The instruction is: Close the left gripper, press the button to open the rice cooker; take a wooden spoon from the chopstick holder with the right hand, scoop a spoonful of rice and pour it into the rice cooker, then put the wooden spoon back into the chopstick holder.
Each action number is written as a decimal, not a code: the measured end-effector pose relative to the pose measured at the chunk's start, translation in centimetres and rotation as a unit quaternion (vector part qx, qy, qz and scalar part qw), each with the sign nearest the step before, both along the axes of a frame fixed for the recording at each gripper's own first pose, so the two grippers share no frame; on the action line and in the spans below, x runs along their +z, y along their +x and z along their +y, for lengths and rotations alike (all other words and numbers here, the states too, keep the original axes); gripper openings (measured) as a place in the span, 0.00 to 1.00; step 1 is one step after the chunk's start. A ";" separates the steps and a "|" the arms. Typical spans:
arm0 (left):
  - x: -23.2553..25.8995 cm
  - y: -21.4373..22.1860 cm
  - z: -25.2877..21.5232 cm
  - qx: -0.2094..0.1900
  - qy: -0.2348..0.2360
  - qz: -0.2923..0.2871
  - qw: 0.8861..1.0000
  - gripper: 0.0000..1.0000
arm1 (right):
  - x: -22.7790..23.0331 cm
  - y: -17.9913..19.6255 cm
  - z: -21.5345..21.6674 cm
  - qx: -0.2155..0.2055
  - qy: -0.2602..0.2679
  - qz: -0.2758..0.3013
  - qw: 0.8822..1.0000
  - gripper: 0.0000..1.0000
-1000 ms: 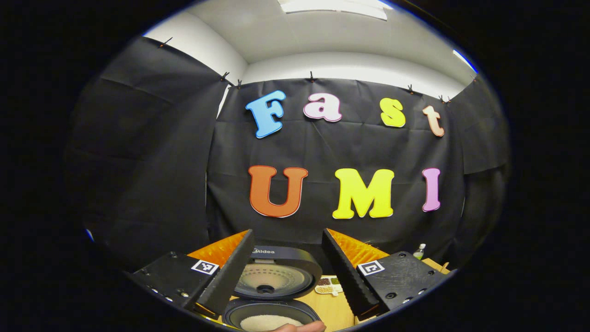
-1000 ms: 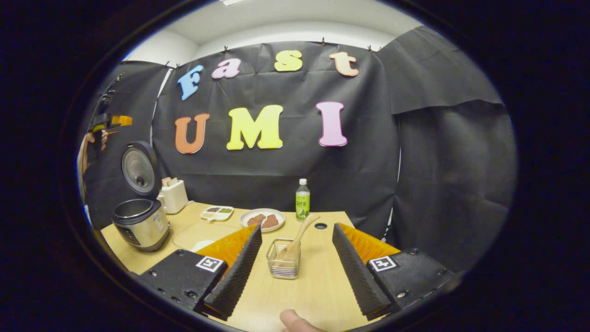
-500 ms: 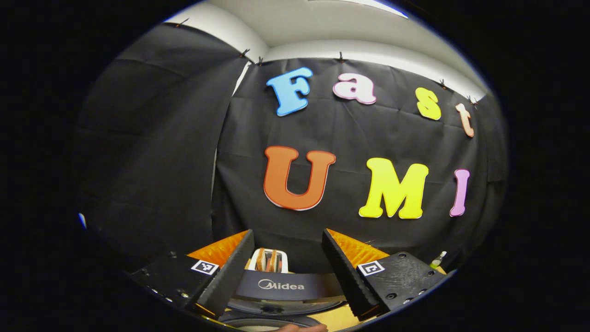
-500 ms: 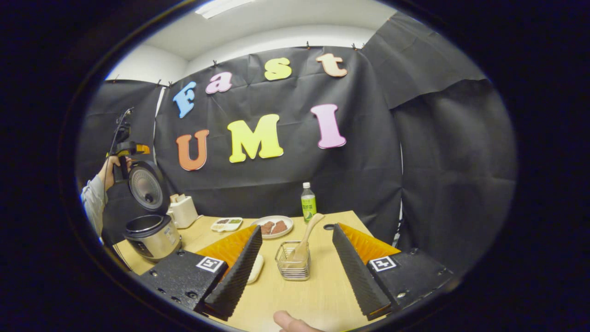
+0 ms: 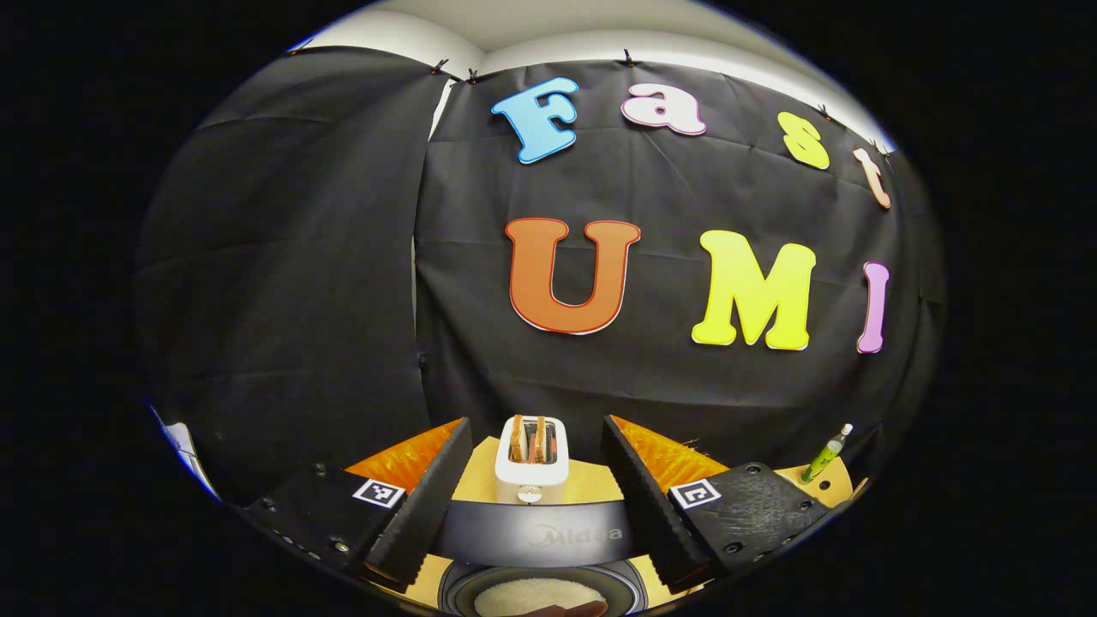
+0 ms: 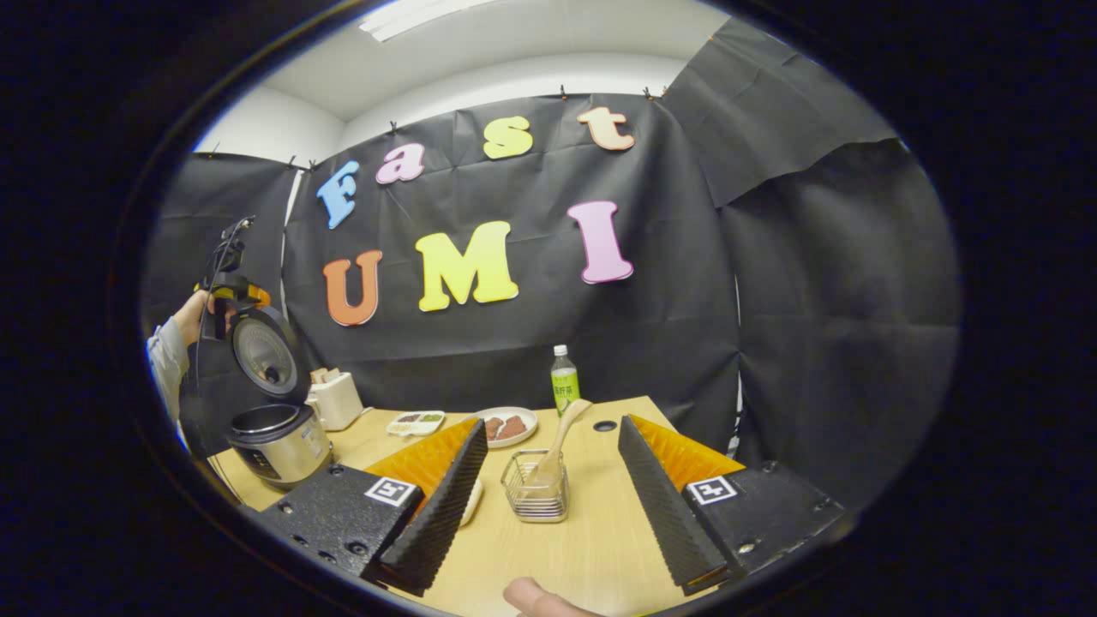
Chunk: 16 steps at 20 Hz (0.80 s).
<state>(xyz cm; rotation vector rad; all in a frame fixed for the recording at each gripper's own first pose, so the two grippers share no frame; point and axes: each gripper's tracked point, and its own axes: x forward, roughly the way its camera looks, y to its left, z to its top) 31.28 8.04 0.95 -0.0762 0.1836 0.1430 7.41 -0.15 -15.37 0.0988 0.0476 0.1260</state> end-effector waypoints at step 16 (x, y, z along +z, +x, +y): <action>-11.4 -11.3 -5.2 -0.041 -0.002 0.099 0.994 0.93 | -2.7 0.8 1.0 0.019 0.018 0.039 0.999 0.97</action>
